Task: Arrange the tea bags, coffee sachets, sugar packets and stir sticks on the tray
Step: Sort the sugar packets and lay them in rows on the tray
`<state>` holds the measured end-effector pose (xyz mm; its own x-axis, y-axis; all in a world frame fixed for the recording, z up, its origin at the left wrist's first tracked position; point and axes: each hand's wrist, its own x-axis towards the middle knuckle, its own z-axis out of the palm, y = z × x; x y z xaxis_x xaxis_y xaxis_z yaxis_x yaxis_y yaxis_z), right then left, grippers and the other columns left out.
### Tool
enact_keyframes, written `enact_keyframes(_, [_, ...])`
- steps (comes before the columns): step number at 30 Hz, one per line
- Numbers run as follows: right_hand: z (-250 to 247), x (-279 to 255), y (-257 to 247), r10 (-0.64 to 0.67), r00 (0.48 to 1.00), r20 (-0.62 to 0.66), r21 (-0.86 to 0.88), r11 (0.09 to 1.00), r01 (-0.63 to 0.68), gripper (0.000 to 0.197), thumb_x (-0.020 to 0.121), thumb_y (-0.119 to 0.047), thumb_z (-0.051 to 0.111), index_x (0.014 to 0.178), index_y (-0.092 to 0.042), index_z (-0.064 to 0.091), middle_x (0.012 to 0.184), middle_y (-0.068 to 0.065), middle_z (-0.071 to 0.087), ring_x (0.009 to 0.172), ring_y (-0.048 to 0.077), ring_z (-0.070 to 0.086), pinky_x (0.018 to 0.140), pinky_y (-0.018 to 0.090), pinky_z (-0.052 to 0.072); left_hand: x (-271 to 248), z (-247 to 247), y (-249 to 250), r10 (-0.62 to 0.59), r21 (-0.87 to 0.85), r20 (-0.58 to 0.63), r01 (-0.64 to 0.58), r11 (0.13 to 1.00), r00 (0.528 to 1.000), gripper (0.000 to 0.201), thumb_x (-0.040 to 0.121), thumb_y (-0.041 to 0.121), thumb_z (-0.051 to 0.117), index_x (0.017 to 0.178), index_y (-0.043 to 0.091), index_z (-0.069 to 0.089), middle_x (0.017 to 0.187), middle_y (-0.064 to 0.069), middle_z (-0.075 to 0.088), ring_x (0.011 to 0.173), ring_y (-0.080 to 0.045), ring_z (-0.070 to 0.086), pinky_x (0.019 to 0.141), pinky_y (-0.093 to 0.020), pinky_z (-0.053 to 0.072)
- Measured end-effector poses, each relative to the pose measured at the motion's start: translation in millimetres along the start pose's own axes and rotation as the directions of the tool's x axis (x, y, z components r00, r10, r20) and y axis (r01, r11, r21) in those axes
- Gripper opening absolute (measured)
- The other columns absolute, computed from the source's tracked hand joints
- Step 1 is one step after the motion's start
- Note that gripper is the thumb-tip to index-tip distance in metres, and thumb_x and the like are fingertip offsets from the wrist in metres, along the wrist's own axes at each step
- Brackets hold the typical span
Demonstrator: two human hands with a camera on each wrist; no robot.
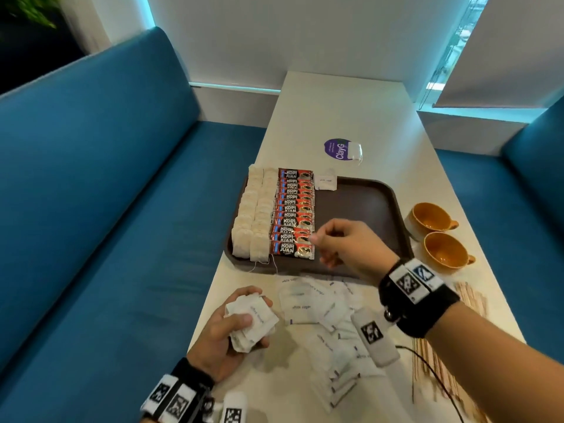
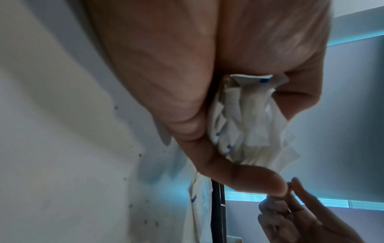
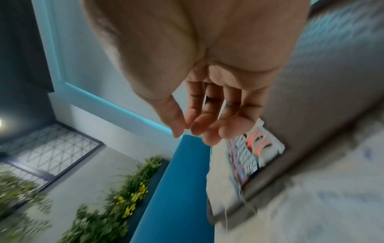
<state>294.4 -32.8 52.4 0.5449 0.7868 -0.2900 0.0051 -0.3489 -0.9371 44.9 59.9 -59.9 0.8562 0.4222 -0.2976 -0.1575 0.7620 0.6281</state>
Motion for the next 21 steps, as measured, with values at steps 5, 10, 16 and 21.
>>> enact_keyframes(5, [47, -52, 27, 0.010, 0.997, 0.080, -0.045, 0.999, -0.007, 0.018, 0.087, -0.020, 0.080, 0.092, -0.007, 0.068, 0.075, 0.004, 0.068, 0.063, 0.017, 0.066, 0.060, 0.029, 0.054, -2, 6, 2, 0.028, 0.085, 0.012, -0.029, 0.996, 1.000, 0.053, 0.068, 0.004, 0.077, 0.118, 0.014, 0.062, 0.103, -0.021, 0.061, 0.079, -0.033, 0.062, 0.056, -0.038, 0.057])
enact_keyframes(10, [75, -80, 63, 0.080, 0.996, 0.031, 0.054, 0.995, -0.081, 0.032, 0.080, -0.016, 0.086, 0.104, -0.009, 0.066, 0.082, 0.009, 0.068, 0.064, 0.019, 0.065, 0.059, 0.031, 0.057, -6, 8, -2, 0.083, 0.149, 0.012, -0.084, 0.985, 0.996, 0.057, 0.067, 0.006, 0.087, 0.116, 0.014, 0.061, 0.103, -0.021, 0.062, 0.082, -0.034, 0.064, 0.060, -0.037, 0.059])
enact_keyframes(16, [78, -90, 74, 0.128, 0.992, -0.014, 0.220, 0.968, -0.121, 0.022, 0.083, -0.005, 0.081, 0.102, -0.002, 0.070, 0.086, 0.028, 0.071, 0.066, 0.022, 0.065, 0.060, 0.031, 0.055, -9, 11, -3, 0.075, 0.175, 0.008, -0.076, 0.982, 0.997, 0.060, 0.061, 0.019, 0.097, 0.111, 0.016, 0.064, 0.112, -0.024, 0.065, 0.093, -0.038, 0.065, 0.066, -0.040, 0.061])
enact_keyframes(21, [65, -88, 64, 0.100, 0.990, -0.097, 0.295, 0.953, -0.067, 0.023, 0.085, -0.001, 0.078, 0.108, -0.006, 0.074, 0.076, 0.010, 0.072, 0.067, 0.020, 0.065, 0.064, 0.028, 0.057, -9, 14, -1, 0.030, 0.153, -0.069, -0.020, 0.988, 0.997, 0.034, 0.078, 0.023, 0.083, 0.108, 0.016, 0.067, 0.108, -0.022, 0.066, 0.083, -0.034, 0.067, 0.057, -0.041, 0.060])
